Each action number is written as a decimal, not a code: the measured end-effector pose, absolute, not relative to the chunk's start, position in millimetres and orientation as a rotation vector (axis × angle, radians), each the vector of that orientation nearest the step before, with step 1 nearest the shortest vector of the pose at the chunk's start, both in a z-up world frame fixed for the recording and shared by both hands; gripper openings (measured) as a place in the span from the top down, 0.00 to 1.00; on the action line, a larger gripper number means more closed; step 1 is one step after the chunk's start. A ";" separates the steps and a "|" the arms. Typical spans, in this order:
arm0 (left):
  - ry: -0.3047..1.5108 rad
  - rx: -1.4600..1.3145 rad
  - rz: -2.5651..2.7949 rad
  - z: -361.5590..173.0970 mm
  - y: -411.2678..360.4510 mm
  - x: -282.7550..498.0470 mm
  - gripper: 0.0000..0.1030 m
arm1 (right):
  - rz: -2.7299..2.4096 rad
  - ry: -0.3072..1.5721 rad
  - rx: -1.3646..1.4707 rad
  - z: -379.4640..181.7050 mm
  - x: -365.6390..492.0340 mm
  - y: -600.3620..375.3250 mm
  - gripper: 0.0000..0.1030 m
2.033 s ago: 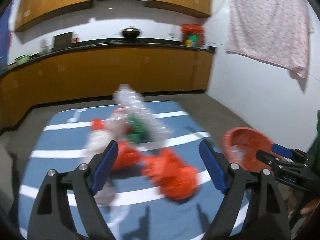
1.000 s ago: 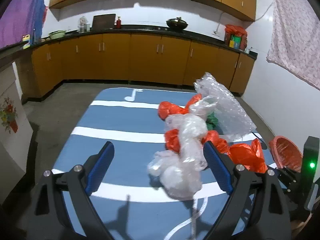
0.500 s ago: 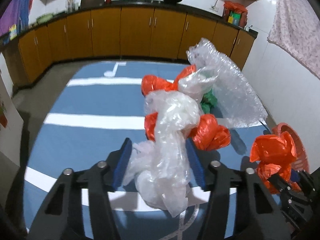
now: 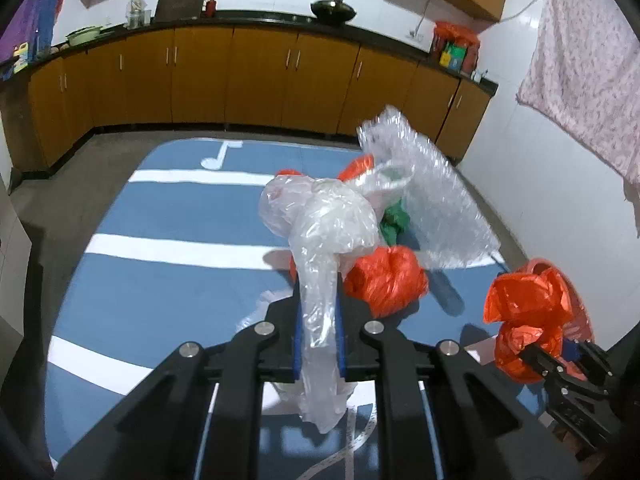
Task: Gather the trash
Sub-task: 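Grasp a red bag with the right tool while the left tool grasps a white bag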
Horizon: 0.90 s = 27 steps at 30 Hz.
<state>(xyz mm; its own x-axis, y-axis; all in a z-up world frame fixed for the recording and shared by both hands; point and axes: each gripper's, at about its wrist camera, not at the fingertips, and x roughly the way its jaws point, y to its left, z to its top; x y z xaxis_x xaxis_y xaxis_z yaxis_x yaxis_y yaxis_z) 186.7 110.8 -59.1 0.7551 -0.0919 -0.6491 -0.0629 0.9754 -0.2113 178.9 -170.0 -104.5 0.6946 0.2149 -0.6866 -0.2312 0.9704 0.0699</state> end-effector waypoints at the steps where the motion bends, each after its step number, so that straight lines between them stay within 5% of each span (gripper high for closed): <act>1: 0.706 -0.231 -0.016 -56.1 112.9 184.4 0.87 | 0.247 0.759 -0.021 -102.5 177.8 -170.8 0.54; 27: 0.617 -0.138 -0.149 -15.2 43.1 159.5 0.87 | 0.025 0.637 0.009 -62.0 148.6 -241.0 0.54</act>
